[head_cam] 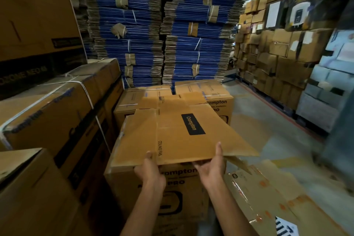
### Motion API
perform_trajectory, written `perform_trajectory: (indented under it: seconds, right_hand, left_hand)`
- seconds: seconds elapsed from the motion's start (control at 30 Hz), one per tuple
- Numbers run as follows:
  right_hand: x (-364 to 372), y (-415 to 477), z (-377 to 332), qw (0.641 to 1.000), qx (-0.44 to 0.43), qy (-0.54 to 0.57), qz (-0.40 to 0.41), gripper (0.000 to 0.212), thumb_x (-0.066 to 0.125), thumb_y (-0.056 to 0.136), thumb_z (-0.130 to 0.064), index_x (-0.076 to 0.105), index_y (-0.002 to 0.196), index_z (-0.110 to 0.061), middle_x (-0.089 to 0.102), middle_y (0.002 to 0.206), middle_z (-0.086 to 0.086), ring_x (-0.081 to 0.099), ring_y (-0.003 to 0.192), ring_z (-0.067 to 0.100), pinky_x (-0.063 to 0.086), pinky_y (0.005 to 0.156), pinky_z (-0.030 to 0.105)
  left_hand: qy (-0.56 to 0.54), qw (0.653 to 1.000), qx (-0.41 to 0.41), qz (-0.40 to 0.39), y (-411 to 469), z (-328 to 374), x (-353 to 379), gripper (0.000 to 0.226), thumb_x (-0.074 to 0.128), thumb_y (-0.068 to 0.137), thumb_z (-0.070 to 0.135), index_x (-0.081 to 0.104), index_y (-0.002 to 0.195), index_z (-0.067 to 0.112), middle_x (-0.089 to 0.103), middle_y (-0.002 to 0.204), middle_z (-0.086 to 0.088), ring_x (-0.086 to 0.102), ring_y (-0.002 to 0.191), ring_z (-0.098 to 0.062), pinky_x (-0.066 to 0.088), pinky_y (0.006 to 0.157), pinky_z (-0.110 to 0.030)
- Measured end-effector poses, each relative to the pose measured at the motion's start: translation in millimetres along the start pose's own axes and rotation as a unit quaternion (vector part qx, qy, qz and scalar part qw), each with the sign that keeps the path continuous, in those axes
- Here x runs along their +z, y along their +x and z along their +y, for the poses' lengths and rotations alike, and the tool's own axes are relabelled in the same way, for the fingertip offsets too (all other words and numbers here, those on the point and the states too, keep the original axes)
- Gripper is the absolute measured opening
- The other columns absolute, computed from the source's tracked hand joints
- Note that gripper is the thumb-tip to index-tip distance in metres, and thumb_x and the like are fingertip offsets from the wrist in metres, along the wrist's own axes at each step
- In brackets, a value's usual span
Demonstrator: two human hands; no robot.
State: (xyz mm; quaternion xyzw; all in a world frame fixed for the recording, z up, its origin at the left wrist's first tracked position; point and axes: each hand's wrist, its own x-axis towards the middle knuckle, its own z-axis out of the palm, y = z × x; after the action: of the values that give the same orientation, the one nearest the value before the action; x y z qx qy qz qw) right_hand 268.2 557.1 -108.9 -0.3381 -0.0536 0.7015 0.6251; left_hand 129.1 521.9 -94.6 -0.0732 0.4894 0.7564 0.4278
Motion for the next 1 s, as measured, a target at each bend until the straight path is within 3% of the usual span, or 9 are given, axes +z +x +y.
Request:
perform_trajectory:
  seconds: [0.1,0.23,0.3,0.37,0.47,0.73,0.9,1.0]
  right_hand:
    - [-6,7,-7,1.000,0.011,0.027,-0.006,0.043,0.055,0.099,-0.049,0.047,0.133,-0.025,0.064,0.122,0.015,0.060,0.111,0.035,0.045,0.094,0.063]
    - [-2,9,-12,1.000,0.006,-0.004,0.015,0.038,0.051,0.105,-0.034,0.047,0.137,-0.015,0.064,0.122,0.017,0.061,0.111,0.036,0.050,0.085,0.062]
    - [2,8,-14,0.999,-0.009,-0.030,0.010,0.036,0.049,0.106,-0.030,0.047,0.138,-0.014,0.063,0.126,0.018,0.062,0.111,0.035,0.054,0.077,0.058]
    - [6,7,-19,0.998,-0.027,-0.049,-0.003,0.034,0.049,0.106,-0.027,0.047,0.137,-0.014,0.062,0.127,0.017,0.062,0.110,0.033,0.055,0.074,0.053]
    - [13,0,-24,0.995,-0.055,-0.076,-0.024,0.024,0.048,0.106,-0.025,0.051,0.127,-0.014,0.063,0.124,0.016,0.064,0.107,0.030,0.055,0.075,0.046]
    - [12,-23,-40,0.982,-0.142,-0.125,-0.023,0.019,0.045,0.108,-0.024,0.056,0.116,-0.011,0.068,0.113,0.015,0.066,0.104,0.028,0.056,0.074,0.041]
    - [-9,-38,-60,0.976,-0.187,-0.115,0.000,0.019,0.045,0.108,-0.024,0.058,0.111,-0.010,0.068,0.115,0.018,0.066,0.107,0.032,0.056,0.093,0.052]
    - [-27,-53,-80,0.969,-0.218,-0.114,0.006,0.018,0.045,0.107,-0.024,0.059,0.107,-0.013,0.072,0.103,0.012,0.068,0.101,0.030,0.056,0.090,0.051]
  left_hand:
    - [0.008,1.000,0.004,-0.017,2,3,-6,0.031,0.060,0.100,0.009,0.051,0.129,0.015,0.068,0.112,-0.008,0.066,0.088,-0.021,0.053,0.067,-0.035]
    - [0.038,0.996,0.002,-0.079,-3,9,-8,0.032,0.059,0.101,0.013,0.056,0.133,0.013,0.071,0.119,-0.011,0.070,0.100,-0.028,0.056,0.064,-0.035]
    - [0.065,0.992,0.008,-0.106,-4,11,-8,0.025,0.060,0.101,0.016,0.060,0.126,0.013,0.071,0.117,-0.011,0.072,0.090,-0.025,0.057,0.058,-0.032]
    - [0.104,0.986,0.029,-0.129,-6,16,-9,0.015,0.061,0.102,0.020,0.064,0.115,0.014,0.074,0.109,-0.010,0.068,0.068,-0.017,0.052,0.052,-0.027]
    - [0.119,0.979,0.067,-0.151,-9,24,-7,0.021,0.060,0.102,0.020,0.065,0.119,0.009,0.073,0.091,-0.006,0.063,0.058,-0.013,0.047,0.052,-0.026]
    - [0.099,0.972,0.075,-0.197,-19,25,-5,0.032,0.061,0.102,0.019,0.059,0.128,0.000,0.065,0.108,-0.013,0.055,0.055,-0.009,0.045,0.045,-0.019]
    - [0.113,0.964,0.057,-0.232,-35,7,-3,0.037,0.062,0.101,0.020,0.056,0.132,0.000,0.060,0.110,-0.011,0.051,0.051,-0.004,0.043,0.046,-0.018]
    - [0.127,0.959,0.032,-0.252,-55,-10,-1,0.040,0.061,0.102,0.022,0.050,0.136,0.004,0.055,0.113,-0.007,0.047,0.053,-0.006,0.040,0.044,-0.017]
